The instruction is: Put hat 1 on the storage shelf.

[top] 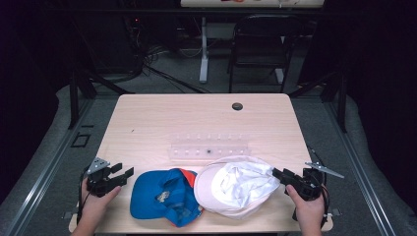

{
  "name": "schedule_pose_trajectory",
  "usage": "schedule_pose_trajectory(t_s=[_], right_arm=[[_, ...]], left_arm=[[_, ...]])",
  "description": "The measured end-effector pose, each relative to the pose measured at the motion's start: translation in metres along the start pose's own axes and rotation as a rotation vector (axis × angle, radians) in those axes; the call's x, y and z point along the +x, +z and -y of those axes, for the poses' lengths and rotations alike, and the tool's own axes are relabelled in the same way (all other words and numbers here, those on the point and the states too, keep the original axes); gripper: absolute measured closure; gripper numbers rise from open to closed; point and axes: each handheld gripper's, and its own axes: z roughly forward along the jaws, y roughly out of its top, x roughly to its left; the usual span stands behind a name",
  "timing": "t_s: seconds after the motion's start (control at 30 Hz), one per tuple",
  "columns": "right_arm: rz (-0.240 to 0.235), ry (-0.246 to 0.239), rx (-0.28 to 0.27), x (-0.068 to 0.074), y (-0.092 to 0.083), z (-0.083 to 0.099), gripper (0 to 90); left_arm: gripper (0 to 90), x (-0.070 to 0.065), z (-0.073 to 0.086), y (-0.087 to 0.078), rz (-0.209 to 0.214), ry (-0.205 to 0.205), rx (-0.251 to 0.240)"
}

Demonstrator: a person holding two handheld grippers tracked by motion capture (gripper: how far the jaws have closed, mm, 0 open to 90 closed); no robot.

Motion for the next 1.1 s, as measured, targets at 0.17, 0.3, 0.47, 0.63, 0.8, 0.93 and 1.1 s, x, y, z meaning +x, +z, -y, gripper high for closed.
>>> schedule_pose_trajectory(t_s=[0.17, 0.3, 0.47, 0.63, 0.8, 0.93, 1.1], right_arm=[[0.019, 0.004, -0.013, -0.001, -0.011, -0.002, 46.3], [0.045, 0.032, 0.010, -0.001, -0.017, -0.004, 46.7], [0.042, 0.060, 0.033, 0.001, -0.021, -0.005, 46.7], [0.028, 0.051, 0.087, 0.001, -0.014, -0.003, 46.8], [0.018, 0.054, 0.133, 0.002, -0.007, -0.001, 48.5], [0.006, 0.062, 0.165, 0.004, -0.001, 0.000, 51.6], [0.005, 0.072, 0.191, 0.004, 0.004, 0.000, 54.3]], left_arm=[[43.9, -0.001, -0.002, 0.003, 0.010, 0.004, -0.002], [43.9, -0.003, -0.004, 0.005, 0.013, 0.010, -0.004], [43.8, -0.004, -0.006, 0.007, 0.023, 0.020, 0.004], [43.8, -0.005, -0.006, 0.008, 0.026, 0.022, 0.007], [43.8, -0.005, -0.006, 0.008, 0.022, 0.020, 0.003], [43.8, -0.005, -0.006, 0.008, 0.021, 0.018, 0.004], [43.8, -0.004, -0.005, 0.009, 0.019, 0.018, 0.008]])
